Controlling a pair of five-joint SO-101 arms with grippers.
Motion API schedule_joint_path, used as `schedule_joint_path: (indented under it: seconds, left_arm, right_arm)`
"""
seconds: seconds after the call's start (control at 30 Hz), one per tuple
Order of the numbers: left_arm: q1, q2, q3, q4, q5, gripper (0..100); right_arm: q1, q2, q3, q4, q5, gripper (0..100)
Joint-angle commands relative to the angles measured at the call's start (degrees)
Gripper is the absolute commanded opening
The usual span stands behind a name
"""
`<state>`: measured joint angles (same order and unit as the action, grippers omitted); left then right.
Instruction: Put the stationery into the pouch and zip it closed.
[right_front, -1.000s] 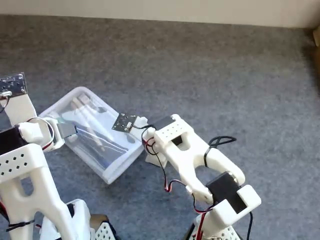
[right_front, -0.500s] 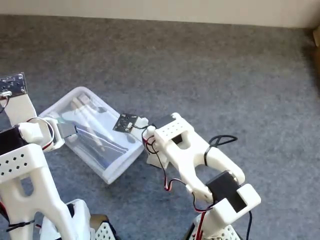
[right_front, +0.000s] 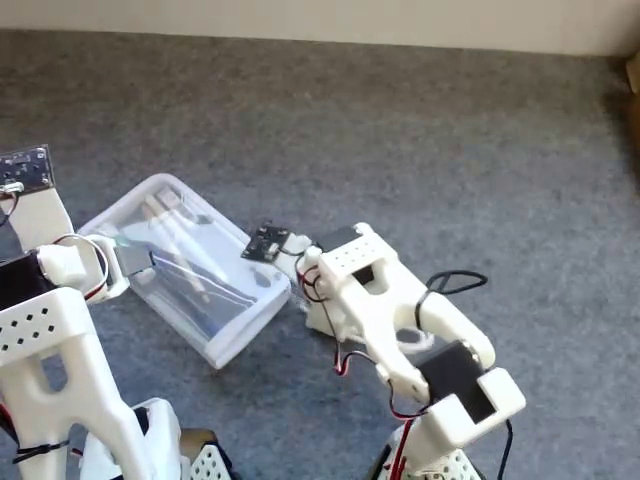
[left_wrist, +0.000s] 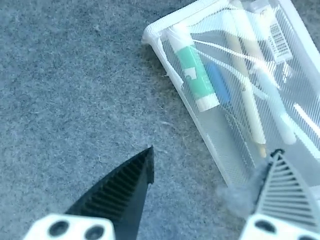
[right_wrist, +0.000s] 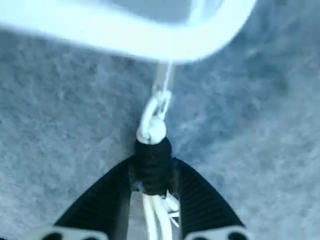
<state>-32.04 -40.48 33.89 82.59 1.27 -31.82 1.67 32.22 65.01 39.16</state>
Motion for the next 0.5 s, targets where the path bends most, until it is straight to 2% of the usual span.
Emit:
schedule_joint_path:
  seconds: [0.0,0.23,0.47]
  left_arm:
    - [-0.57,-1.8,-0.84,-0.44,0.79,33]
    - [-0.48,-1.89,-5.05,0.97,0.79,33]
    - [-0.4,-1.89,-11.82,7.3,0.79,33]
  right_arm:
    - [2.33,-11.82,-1.27,1.98,-2.29,0.5]
    - [2.51,-30.64,-5.85,2.59,-8.0,0.5]
    - [2.51,-34.07,-20.0,4.79,-10.55,0.5]
